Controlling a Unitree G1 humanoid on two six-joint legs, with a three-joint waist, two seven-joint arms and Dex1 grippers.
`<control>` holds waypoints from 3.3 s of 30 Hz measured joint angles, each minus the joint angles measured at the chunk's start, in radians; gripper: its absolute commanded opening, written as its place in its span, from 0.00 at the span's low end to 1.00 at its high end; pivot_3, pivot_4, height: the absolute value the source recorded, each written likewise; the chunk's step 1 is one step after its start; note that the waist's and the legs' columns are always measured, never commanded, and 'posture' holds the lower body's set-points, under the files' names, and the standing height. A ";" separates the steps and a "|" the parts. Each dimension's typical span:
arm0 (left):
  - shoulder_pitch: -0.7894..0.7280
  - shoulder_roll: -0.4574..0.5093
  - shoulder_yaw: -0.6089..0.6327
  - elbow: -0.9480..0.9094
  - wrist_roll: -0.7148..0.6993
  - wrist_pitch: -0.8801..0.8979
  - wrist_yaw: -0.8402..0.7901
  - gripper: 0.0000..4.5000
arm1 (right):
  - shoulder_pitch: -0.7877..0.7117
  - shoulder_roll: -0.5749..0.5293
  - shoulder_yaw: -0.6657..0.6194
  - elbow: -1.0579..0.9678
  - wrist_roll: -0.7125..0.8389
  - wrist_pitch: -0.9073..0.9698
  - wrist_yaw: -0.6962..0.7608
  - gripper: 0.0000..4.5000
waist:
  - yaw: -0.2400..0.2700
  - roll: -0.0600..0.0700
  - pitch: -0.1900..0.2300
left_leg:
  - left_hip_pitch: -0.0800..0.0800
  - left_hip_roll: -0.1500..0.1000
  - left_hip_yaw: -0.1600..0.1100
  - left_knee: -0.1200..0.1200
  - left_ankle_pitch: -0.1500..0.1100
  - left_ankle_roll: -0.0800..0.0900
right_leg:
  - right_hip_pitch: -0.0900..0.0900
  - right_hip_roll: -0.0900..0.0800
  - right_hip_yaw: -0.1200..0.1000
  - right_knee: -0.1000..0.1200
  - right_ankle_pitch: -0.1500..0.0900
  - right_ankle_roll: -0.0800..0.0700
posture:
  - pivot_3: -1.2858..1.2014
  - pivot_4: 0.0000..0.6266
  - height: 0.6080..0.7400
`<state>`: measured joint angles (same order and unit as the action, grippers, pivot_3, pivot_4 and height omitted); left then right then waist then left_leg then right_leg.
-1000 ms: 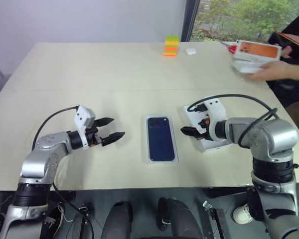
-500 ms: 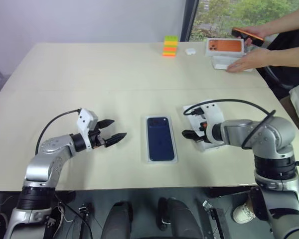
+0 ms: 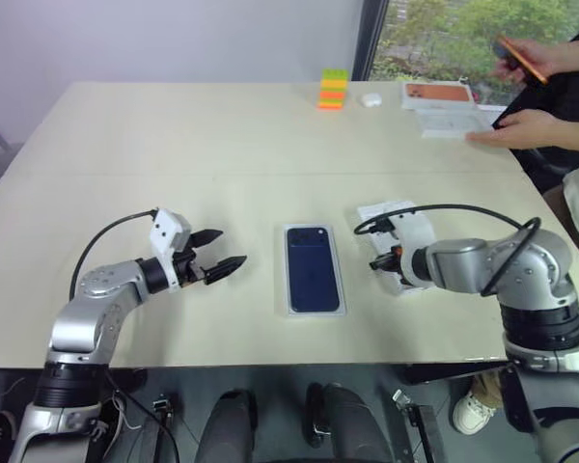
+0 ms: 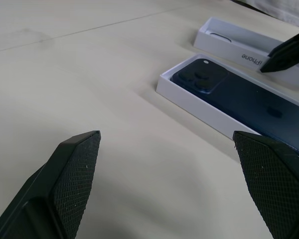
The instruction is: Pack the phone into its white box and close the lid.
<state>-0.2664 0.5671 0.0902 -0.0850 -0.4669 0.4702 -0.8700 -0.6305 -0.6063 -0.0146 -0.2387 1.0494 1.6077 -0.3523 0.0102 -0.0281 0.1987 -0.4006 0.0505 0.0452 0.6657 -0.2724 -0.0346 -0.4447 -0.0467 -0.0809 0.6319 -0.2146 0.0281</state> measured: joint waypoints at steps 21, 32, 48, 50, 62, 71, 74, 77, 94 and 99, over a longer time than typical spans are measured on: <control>-0.018 -0.002 0.003 0.009 -0.003 0.020 0.016 1.00 | -0.118 0.273 -0.213 0.057 -0.054 -0.058 0.032 0.00 | -0.016 0.000 0.000 | -0.001 0.001 -0.001 0.001 0.000 0.000 | -0.001 0.002 0.000 0.001 0.001 -0.001 | 0.52 0.24 1.00; -0.043 0.000 0.023 0.039 -0.010 0.024 0.022 1.00 | -0.218 0.511 -0.479 0.192 0.069 -0.170 0.104 0.00 | -0.022 0.000 0.000 | -0.005 0.001 -0.001 0.000 0.000 0.001 | -0.006 0.001 0.000 0.002 0.001 -0.001 | 0.52 0.24 1.00; -0.033 0.091 0.178 0.011 -0.127 0.073 0.001 1.00 | -0.011 0.645 -0.327 0.341 0.709 -0.325 -0.030 0.00 | -0.026 0.000 0.000 | -0.006 0.001 0.000 0.000 0.000 0.001 | -0.006 0.000 0.001 0.002 0.001 -0.001 | 0.52 0.24 1.00; -0.026 0.097 0.193 0.004 -0.141 0.088 0.000 1.00 | 0.019 0.644 -0.280 0.342 0.750 -0.351 -0.044 0.00 | -0.026 0.001 0.000 | -0.006 0.001 0.000 0.001 0.000 0.001 | -0.006 0.000 0.001 0.002 0.001 -0.001 | 0.52 0.24 1.00; 0.030 0.060 0.152 -0.049 -0.151 0.109 0.028 1.00 | 0.211 0.555 -0.041 0.239 0.869 -0.492 -0.074 0.00 | -0.021 0.000 0.000 | -0.006 0.001 0.000 0.001 0.000 0.001 | -0.006 0.000 0.001 0.001 0.001 -0.001 | 0.52 0.24 1.00; 0.057 0.008 0.068 -0.104 -0.156 0.118 0.027 0.18 | 0.239 0.520 0.004 0.210 0.848 -0.580 -0.045 0.00 | -0.024 0.000 0.000 | -0.004 0.002 0.000 0.001 0.000 0.001 | -0.006 0.002 0.002 0.003 0.001 -0.001 | 0.52 0.24 1.00; 0.058 -0.019 0.041 -0.118 -0.156 0.121 0.034 0.01 | 0.241 0.509 0.015 0.201 0.834 -0.594 -0.029 0.00 | -0.022 0.000 -0.001 | -0.005 0.002 0.000 0.001 0.000 0.001 | -0.006 0.002 0.002 0.003 0.001 -0.001 | 0.52 0.24 1.00; 0.058 -0.036 0.031 -0.120 -0.149 0.115 0.051 0.01 | 0.242 0.497 0.027 0.190 0.815 -0.601 -0.006 0.00 | -0.022 0.000 -0.001 | -0.005 0.001 0.000 0.002 0.000 0.001 | -0.006 0.001 0.002 0.003 0.001 -0.001 | 0.52 0.24 1.00; 0.054 -0.124 -0.057 -0.113 -0.105 0.088 0.091 0.00 | 0.156 0.112 -0.001 0.082 0.493 -0.547 0.389 0.85 | -0.010 0.000 -0.001 | -0.006 0.001 0.000 0.001 0.000 0.001 | -0.006 0.001 0.001 0.002 0.001 0.000 | 0.52 0.24 1.00; 0.025 -0.174 -0.114 -0.072 -0.081 0.084 0.093 0.00 | 0.157 -0.113 -0.023 0.066 0.260 -0.594 0.665 0.85 | 0.004 0.000 -0.001 | -0.006 0.000 0.000 0.002 0.000 0.001 | -0.006 0.001 0.001 0.001 0.000 0.001 | 0.52 0.24 1.00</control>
<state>-0.2415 0.3934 -0.0233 -0.1572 -0.5481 0.5547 -0.7767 -0.4734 -0.7191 -0.0380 -0.1726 1.3094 1.0135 0.3125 0.0143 -0.0279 0.1977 -0.4064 0.0504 0.0455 0.6678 -0.2729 -0.0332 -0.4502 -0.0457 -0.0802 0.6326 -0.2147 0.0290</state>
